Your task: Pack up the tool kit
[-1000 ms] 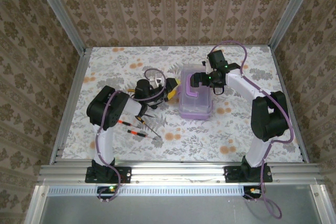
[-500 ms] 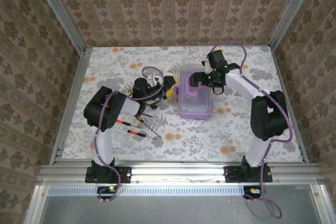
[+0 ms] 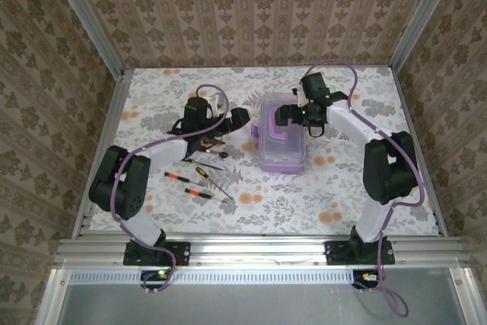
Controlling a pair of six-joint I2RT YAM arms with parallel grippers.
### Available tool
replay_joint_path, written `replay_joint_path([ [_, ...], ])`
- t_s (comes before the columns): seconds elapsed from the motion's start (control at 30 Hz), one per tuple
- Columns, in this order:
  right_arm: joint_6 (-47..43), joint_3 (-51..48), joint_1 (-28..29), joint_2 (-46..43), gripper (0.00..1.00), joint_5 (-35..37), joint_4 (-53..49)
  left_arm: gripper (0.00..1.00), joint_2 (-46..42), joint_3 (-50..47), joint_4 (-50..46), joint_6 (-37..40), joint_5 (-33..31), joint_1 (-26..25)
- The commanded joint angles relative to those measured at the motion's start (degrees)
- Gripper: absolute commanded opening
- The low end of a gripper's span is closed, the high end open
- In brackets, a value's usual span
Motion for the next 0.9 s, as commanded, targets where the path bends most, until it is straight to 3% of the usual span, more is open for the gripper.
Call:
replay_joint_path([
  [0.0, 0.51, -0.31, 0.1, 1.48, 0.93, -1.44, -0.96, 1.0, 0.8, 0.42, -8.9, 6.06, -1.88, 0.36],
  [0.3, 0.27, -0.54, -0.04, 0.0, 0.75, -2.01, -1.2, 1.0, 1.82, 0.47, -8.1, 5.54, -1.88, 0.35],
  [0.87, 5.97, -9.15, -5.24, -5.07, 0.72, -19.79, 13.01, 1.0, 2.21, 3.09, -9.25, 5.71, -0.91, -0.5],
])
